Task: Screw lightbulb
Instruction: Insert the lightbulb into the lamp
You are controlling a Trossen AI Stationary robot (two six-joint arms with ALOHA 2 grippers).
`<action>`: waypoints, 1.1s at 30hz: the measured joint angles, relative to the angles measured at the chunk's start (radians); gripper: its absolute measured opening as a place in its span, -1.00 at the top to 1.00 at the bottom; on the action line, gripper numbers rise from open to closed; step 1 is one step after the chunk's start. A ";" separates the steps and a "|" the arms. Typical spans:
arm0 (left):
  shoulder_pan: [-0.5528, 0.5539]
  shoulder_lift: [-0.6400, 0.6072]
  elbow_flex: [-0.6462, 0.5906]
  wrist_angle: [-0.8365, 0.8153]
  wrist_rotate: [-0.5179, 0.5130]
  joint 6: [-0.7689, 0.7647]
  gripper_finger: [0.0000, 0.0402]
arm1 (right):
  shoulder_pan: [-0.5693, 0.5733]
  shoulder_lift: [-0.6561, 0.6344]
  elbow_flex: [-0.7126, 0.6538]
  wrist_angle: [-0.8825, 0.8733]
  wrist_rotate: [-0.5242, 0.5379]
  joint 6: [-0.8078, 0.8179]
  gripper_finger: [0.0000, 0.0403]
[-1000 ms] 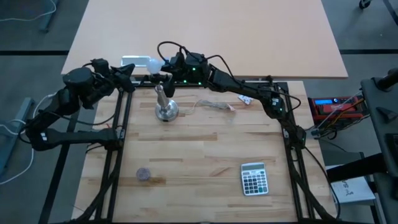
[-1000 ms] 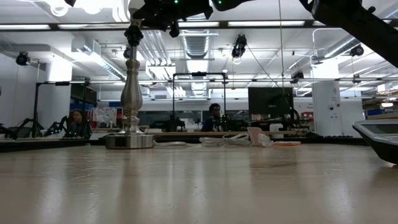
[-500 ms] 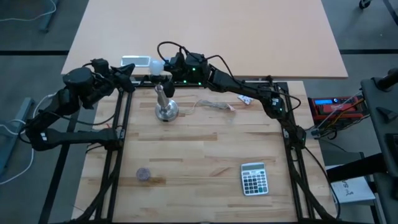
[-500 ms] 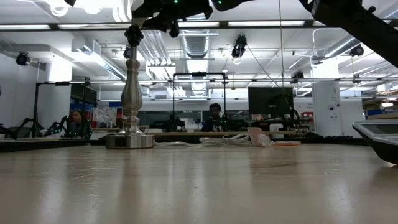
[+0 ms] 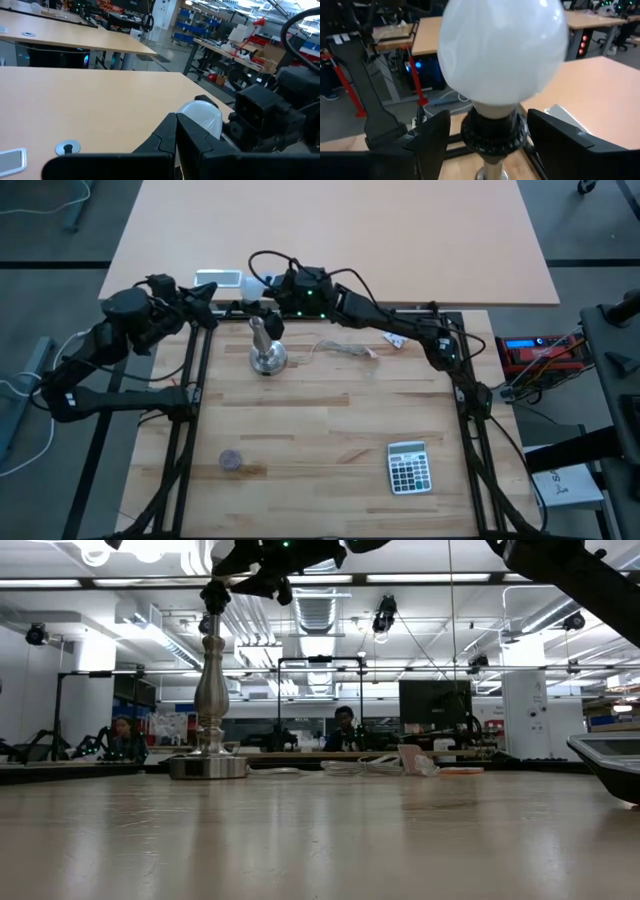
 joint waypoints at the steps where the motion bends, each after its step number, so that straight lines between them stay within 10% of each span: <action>1: 0.000 0.001 0.000 0.000 0.000 0.003 1.00 | 0.000 -0.008 0.000 -0.021 0.006 -0.002 -0.30; 20: -0.001 0.010 0.000 -0.013 0.274 0.299 1.00 | -0.024 -0.146 0.000 -0.306 0.132 -0.045 0.20; 27: 0.000 0.035 0.000 -0.001 0.155 0.324 1.00 | -0.095 -0.131 0.000 -0.286 -0.014 0.005 0.90; 33: 0.000 0.137 0.002 0.060 0.158 0.323 1.00 | -0.123 -0.133 0.000 -0.199 -0.124 0.014 0.95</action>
